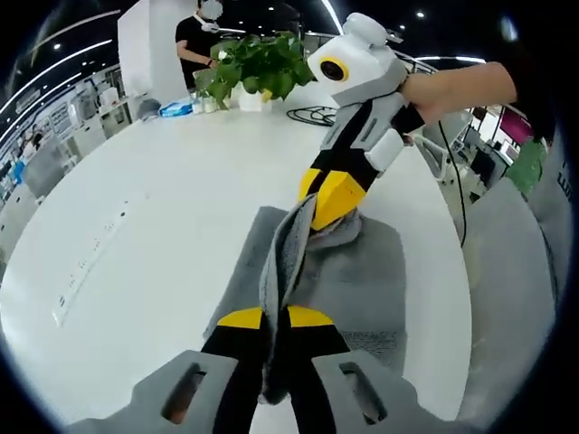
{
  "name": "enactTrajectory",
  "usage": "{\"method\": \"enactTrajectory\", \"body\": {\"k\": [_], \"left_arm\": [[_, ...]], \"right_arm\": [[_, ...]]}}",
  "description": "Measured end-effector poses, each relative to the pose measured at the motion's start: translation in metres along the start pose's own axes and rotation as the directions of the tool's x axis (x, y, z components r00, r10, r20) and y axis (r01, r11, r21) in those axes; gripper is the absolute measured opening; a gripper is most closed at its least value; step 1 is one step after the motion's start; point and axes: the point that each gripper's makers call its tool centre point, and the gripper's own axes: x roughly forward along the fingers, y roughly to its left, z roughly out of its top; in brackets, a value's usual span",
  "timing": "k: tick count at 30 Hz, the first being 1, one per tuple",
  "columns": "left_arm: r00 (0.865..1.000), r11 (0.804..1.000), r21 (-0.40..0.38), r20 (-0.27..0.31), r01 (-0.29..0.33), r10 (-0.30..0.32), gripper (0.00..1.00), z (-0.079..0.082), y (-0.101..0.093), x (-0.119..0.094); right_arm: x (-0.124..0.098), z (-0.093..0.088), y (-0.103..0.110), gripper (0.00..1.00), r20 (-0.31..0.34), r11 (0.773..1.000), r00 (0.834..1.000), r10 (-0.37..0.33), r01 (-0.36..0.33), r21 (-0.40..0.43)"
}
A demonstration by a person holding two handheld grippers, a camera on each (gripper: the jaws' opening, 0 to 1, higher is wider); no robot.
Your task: Fold the towel on the table until its edges align and the towel forms a compact rectangular stack.
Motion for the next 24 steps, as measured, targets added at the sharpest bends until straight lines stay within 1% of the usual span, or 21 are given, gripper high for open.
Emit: {"method": "enactTrajectory", "body": {"k": [1, 2, 4, 6, 7, 10, 11, 14, 17, 21, 23, 24], "left_arm": [[1.0, 1.0, 0.005, -0.004, -0.002, 0.002, 0.07, -0.001, 0.0, 0.001], [1.0, 1.0, 0.007, -0.016, -0.008, 0.008, 0.07, -0.005, 0.006, 0.007], [1.0, 1.0, 0.003, -0.023, -0.01, 0.011, 0.07, -0.006, 0.009, 0.011], [1.0, 1.0, -0.005, -0.029, -0.011, 0.011, 0.08, -0.009, 0.013, 0.015], [1.0, 1.0, -0.01, -0.028, -0.012, 0.011, 0.08, -0.01, 0.015, 0.016], [1.0, 1.0, -0.018, -0.022, -0.017, 0.017, 0.09, -0.009, 0.014, 0.016], [1.0, 1.0, -0.018, -0.02, -0.017, 0.017, 0.09, -0.009, 0.014, 0.017], [0.999, 1.0, -0.014, -0.026, -0.018, 0.018, 0.1, -0.011, 0.015, 0.019], [0.999, 0.999, -0.024, -0.033, -0.041, 0.04, 0.13, -0.013, 0.02, 0.021], [0.997, 0.996, -0.036, -0.031, -0.078, 0.077, 0.19, -0.01, 0.025, 0.019], [0.996, 0.996, -0.042, -0.027, -0.084, 0.083, 0.19, -0.009, 0.027, 0.018], [0.995, 0.994, -0.046, -0.021, -0.099, 0.098, 0.2, -0.008, 0.03, 0.017]], "right_arm": [[0.004, 0.0, -0.006, 0.06, 0.001, 1.0, 1.0, 0.001, -0.001, 0.01], [0.006, 0.0, -0.008, 0.06, -0.001, 1.0, 1.0, 0.001, -0.001, 0.015], [0.006, -0.001, -0.008, 0.06, -0.003, 1.0, 1.0, -0.003, 0.003, 0.019], [0.011, -0.001, -0.013, 0.06, 0.0, 1.0, 1.0, 0.0, 0.0, 0.031], [0.007, -0.001, -0.01, 0.06, 0.005, 0.999, 1.0, -0.001, 0.0, 0.032], [0.005, 0.005, -0.015, 0.07, 0.037, 0.999, 0.999, -0.023, 0.021, 0.036], [0.004, 0.01, -0.018, 0.07, 0.065, 0.997, 0.997, -0.045, 0.041, 0.059], [-0.001, 0.013, -0.019, 0.08, 0.08, 0.998, 0.996, -0.033, 0.028, 0.063], [-0.005, 0.016, -0.016, 0.1, 0.095, 0.999, 0.995, -0.037, 0.034, 0.026], [-0.01, 0.017, -0.018, 0.21, 0.106, 0.999, 0.993, -0.052, 0.053, -0.008], [-0.014, 0.014, -0.019, 0.22, 0.101, 0.997, 0.993, -0.062, 0.065, -0.029], [-0.017, 0.014, -0.019, 0.22, 0.102, 0.997, 0.993, -0.066, 0.07, -0.036]]}}
